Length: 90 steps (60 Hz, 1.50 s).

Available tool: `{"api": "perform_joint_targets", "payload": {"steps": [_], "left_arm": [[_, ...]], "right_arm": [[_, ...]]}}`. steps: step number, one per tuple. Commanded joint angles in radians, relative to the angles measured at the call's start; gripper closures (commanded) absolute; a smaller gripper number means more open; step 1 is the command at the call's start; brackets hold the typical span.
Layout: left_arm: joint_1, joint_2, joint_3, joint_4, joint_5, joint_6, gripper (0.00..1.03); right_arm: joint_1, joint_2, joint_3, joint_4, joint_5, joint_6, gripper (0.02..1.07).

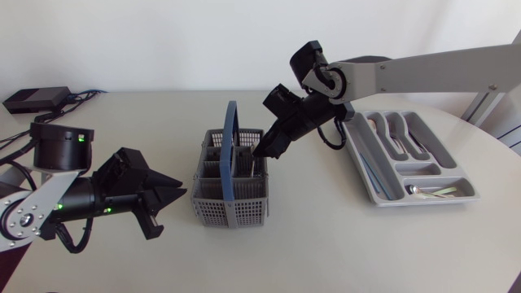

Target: Sort the cutlery from the basket into the organizer compartments.

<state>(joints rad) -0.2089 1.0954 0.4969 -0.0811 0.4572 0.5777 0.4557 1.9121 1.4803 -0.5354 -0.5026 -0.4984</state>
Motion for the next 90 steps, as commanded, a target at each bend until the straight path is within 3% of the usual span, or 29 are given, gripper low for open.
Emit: {"api": "perform_joint_targets", "payload": {"steps": [1,6,12,22,33,48,62,77,90], "left_arm": [[-0.011,-0.012,-0.029,0.001,0.006,0.025,0.78],[0.003,-0.006,-0.027,0.014,0.003,0.025,0.79],[0.032,0.018,-0.024,0.058,-0.015,0.019,0.79],[0.111,0.187,0.052,0.185,-0.022,-0.039,0.84],[0.135,0.451,0.252,0.256,-0.018,-0.157,0.98],[0.071,0.709,0.479,0.29,-0.018,-0.242,1.0],[0.063,0.808,0.583,0.276,-0.014,-0.282,1.0],[0.042,0.851,0.647,0.225,0.052,-0.279,1.0],[0.051,0.839,0.663,0.182,0.055,-0.251,1.0]], "right_arm": [[-0.017,0.033,0.038,-0.003,-0.008,0.017,0.37],[-0.023,0.027,0.021,-0.003,0.006,0.052,0.4],[-0.026,-0.044,-0.069,0.031,0.007,0.078,0.6],[-0.014,-0.193,-0.239,0.075,0.044,0.13,1.02],[0.049,-0.301,-0.374,0.1,0.105,0.173,1.01],[0.103,-0.321,-0.469,0.135,0.144,0.204,1.01],[0.172,-0.303,-0.479,0.157,0.147,0.225,1.01],[0.314,-0.309,-0.48,0.149,0.107,0.254,1.01],[0.264,-0.381,-0.482,0.13,0.11,0.245,1.01]]}}
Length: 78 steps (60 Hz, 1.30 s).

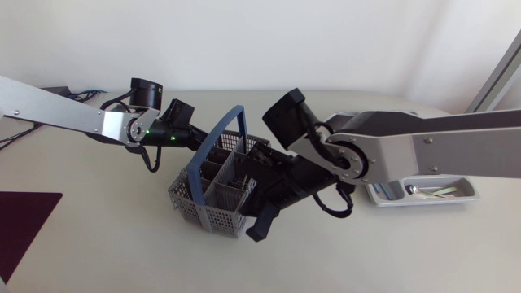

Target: Sort the cutlery from the basket into the organizer compartments.

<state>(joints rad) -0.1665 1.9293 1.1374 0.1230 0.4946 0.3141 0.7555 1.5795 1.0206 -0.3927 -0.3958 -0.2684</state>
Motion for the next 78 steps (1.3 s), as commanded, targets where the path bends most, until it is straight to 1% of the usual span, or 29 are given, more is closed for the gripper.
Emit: {"api": "perform_joint_targets", "payload": {"steps": [1,5,9,14,19,24,30,35,38,43,46,50,55,62,66,69,71,73,78], "left_arm": [[0.021,-0.009,0.019,-0.036,0.019,0.022,1.0],[0.058,-0.059,-0.005,-0.066,0.021,0.059,1.0],[0.094,-0.151,-0.077,-0.071,0.025,0.106,1.0],[0.111,-0.268,-0.169,-0.088,0.025,0.172,1.0],[0.119,-0.372,-0.255,-0.102,0.025,0.22,1.0],[0.119,-0.472,-0.327,-0.161,0.033,0.29,1.0],[0.119,-0.587,-0.421,-0.206,0.05,0.356,1.0],[0.13,-0.668,-0.479,-0.318,0.084,0.454,1.0],[0.134,-0.69,-0.505,-0.353,0.105,0.49,1.0],[0.124,-0.713,-0.562,-0.358,0.121,0.52,1.0],[0.105,-0.713,-0.587,-0.359,0.122,0.534,1.0],[0.101,-0.708,-0.607,-0.356,0.127,0.542,1.0],[0.09,-0.681,-0.617,-0.341,0.128,0.543,1.0],[0.085,-0.656,-0.623,-0.336,0.128,0.545,1.0],[0.099,-0.675,-0.627,-0.336,0.136,0.542,1.0],[0.134,-0.704,-0.623,-0.339,0.154,0.539,1.0],[0.168,-0.728,-0.616,-0.367,0.182,0.542,1.0],[0.18,-0.745,-0.613,-0.396,0.2,0.553,1.0],[0.186,-0.785,-0.617,-0.479,0.216,0.599,1.0]], "right_arm": [[-0.05,-0.058,-0.019,-0.017,0.005,0.015,1.01],[-0.102,-0.078,-0.007,-0.025,0.005,0.009,1.01],[-0.173,-0.072,0.015,-0.021,0.008,0.008,1.01],[-0.229,-0.03,0.045,-0.002,0.018,0.015,1.01],[-0.282,0.03,0.079,0.06,0.026,0.044,1.01],[-0.317,0.1,0.131,0.087,0.028,0.077,1.01],[-0.347,0.168,0.194,0.127,0.031,0.117,1.01],[-0.369,0.246,0.274,0.129,0.032,0.136,1.01],[-0.374,0.286,0.312,0.129,0.031,0.146,1.01],[-0.38,0.358,0.384,0.12,0.02,0.163,1.01],[-0.384,0.398,0.429,0.104,0.015,0.169,1.01],[-0.384,0.445,0.483,0.081,0.011,0.178,1.01],[-0.387,0.491,0.533,0.052,-0.028,0.186,1.01],[-0.386,0.511,0.553,0.026,-0.044,0.186,1.01],[-0.384,0.508,0.549,0.018,-0.055,0.186,1.01],[-0.384,0.507,0.544,0.018,-0.06,0.184,1.01],[-0.384,0.505,0.541,0.018,-0.064,0.184,1.01],[-0.386,0.504,0.539,0.018,-0.066,0.182,1.01],[-0.386,0.504,0.539,0.018,-0.066,0.181,1.01]]}}
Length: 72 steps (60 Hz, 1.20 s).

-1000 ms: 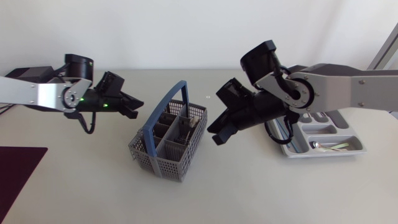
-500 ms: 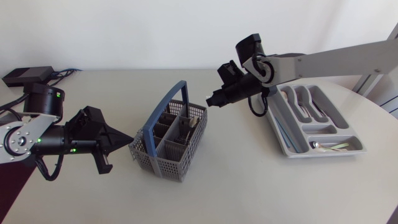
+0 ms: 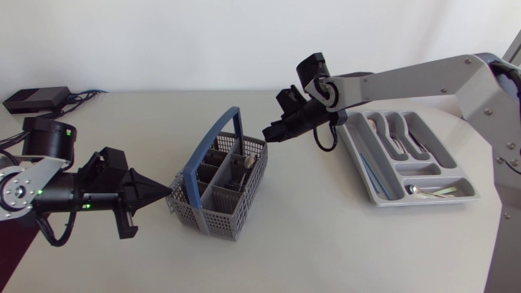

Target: Sort the cutlery from the basket into the organizer compartments.

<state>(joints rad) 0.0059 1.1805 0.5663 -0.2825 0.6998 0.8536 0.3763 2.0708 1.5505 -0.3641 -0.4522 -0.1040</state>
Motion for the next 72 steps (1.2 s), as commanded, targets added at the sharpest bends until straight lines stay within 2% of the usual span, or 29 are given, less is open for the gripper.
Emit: {"api": "perform_joint_targets", "payload": {"steps": [1,19,24,46,58,72], "left_arm": [[0.014,-0.047,-0.051,-0.084,0.013,0.064,1.0],[0.006,-0.205,-0.065,-0.199,0.056,0.064,1.0],[-0.024,-0.205,-0.083,-0.216,0.058,0.076,1.0],[-0.027,0.044,-0.057,-0.015,0.058,0.058,1.0],[-0.027,0.162,-0.006,0.101,0.044,0.015,1.0],[-0.027,0.281,0.061,0.171,0.033,-0.013,1.0]], "right_arm": [[-0.007,0.012,0.01,-0.01,-0.009,0.017,1.01],[-0.008,0.022,0.019,-0.01,-0.009,0.013,1.01],[-0.008,0.023,0.025,-0.01,-0.011,0.013,1.01],[0.021,0.005,0.006,-0.059,-0.049,-0.003,1.01],[0.056,-0.081,-0.084,-0.065,-0.066,-0.011,1.01],[0.067,-0.184,-0.175,-0.067,-0.075,-0.013,1.01]]}}
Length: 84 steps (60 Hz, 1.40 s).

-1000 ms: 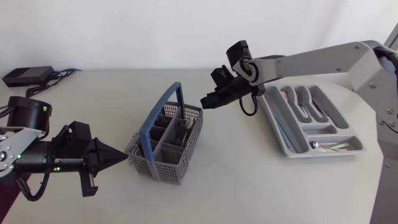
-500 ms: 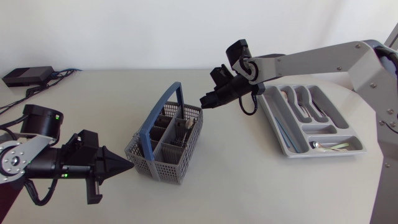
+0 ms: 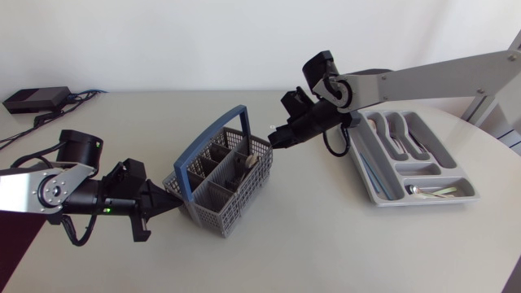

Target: Sort the cutlery from the basket into the organizer compartments.

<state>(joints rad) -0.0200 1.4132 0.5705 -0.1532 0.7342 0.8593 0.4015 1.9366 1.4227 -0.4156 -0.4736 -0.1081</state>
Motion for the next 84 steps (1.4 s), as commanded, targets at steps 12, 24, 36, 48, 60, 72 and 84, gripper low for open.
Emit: {"api": "perform_joint_targets", "payload": {"steps": [12,24,36,48,60,72,84], "left_arm": [[-0.023,0.122,0.115,0.08,-0.019,-0.049,1.0],[-0.06,0.176,0.183,0.104,-0.039,-0.091,1.0],[-0.1,0.221,0.243,0.118,-0.056,-0.129,1.0],[-0.118,0.253,0.292,0.122,-0.075,-0.151,1.0],[-0.109,0.27,0.298,0.126,-0.09,-0.152,1.0],[-0.069,0.219,0.244,0.124,-0.088,-0.144,1.0],[-0.06,0.156,0.19,0.122,-0.088,-0.144,1.0]], "right_arm": [[0.048,-0.146,-0.137,-0.015,-0.054,-0.008,1.01],[0.036,-0.223,-0.246,-0.006,-0.054,-0.015,1.01],[0.011,-0.284,-0.337,0.0,-0.065,-0.028,1.01],[-0.006,-0.332,-0.419,0.018,-0.066,-0.033,1.01],[-0.055,-0.318,-0.447,0.057,-0.019,-0.028,1.01],[-0.073,-0.346,-0.484,0.098,0.059,-0.015,1.01],[-0.087,-0.387,-0.484,0.084,0.093,-0.004,1.01]]}}
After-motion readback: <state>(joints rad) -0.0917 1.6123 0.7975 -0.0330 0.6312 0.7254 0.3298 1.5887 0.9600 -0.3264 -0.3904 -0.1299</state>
